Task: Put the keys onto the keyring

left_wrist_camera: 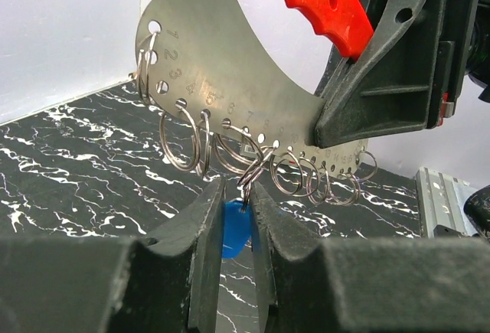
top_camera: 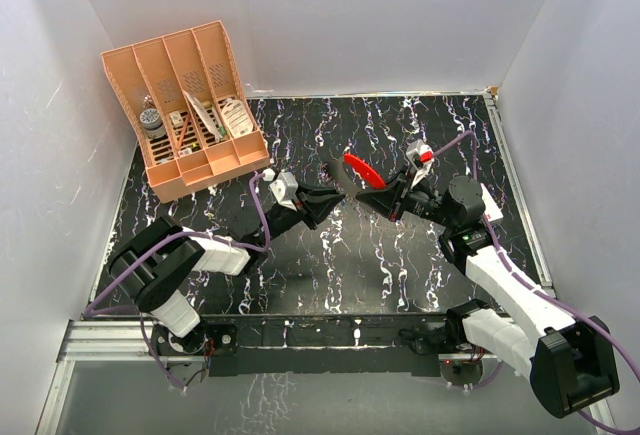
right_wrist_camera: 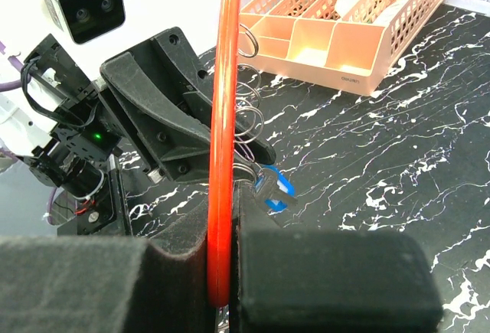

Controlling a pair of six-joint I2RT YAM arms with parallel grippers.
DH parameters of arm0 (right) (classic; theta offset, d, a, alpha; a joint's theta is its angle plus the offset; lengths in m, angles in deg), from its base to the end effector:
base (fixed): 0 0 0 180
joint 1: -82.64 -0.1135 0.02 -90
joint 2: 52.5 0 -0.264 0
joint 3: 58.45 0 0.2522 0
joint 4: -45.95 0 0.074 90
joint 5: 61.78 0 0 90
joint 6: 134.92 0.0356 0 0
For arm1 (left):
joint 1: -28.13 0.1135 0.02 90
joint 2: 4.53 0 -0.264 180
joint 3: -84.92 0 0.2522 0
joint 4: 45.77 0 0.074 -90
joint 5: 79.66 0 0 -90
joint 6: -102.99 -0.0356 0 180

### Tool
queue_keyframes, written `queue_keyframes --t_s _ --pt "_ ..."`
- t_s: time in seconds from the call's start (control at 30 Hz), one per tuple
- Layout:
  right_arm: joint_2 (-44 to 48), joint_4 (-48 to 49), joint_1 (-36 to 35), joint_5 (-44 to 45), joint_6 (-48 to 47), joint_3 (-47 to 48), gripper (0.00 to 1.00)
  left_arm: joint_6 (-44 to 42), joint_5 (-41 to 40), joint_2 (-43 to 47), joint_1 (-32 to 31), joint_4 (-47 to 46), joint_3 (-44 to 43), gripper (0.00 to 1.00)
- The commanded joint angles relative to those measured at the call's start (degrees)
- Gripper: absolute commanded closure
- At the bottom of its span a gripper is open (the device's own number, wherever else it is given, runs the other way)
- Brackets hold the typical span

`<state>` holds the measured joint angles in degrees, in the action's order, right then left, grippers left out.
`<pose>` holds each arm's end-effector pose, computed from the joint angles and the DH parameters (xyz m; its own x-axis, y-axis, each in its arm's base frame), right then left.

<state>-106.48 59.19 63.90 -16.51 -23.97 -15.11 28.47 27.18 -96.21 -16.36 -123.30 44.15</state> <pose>0.1925 0.0918 0.2850 -0.2795 0.1734 -0.9443 -0.8503 0.4121 0.3274 0.1949 -0.2059 0.2301 0.0797 -0.4364 -0.8962 0.9098 0.3993 -0.1135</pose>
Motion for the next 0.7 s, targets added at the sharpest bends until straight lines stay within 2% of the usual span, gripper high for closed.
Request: queue_keyframes --t_s 0.0,0.53,0.6,0.67 --pt "0.38 3.82 -0.24 0.37 0.38 3.63 1.0 0.07 0.76 -0.43 -0.33 -10.95 -0.4 0.81" --pt "0.4 4.11 -0.24 0.35 0.73 3.7 1.0 -0.14 -0.22 -0.48 -0.29 -10.93 0.54 0.77" --pt "0.38 4.15 -0.24 0.28 0.77 3.73 1.0 -0.46 -0.31 -0.4 -0.33 -10.97 0.76 0.79" --pt "0.44 4.11 -0.23 0.32 0.9 3.63 1.0 -0.77 -0.84 -0.2 -0.33 -10.93 0.96 0.92"
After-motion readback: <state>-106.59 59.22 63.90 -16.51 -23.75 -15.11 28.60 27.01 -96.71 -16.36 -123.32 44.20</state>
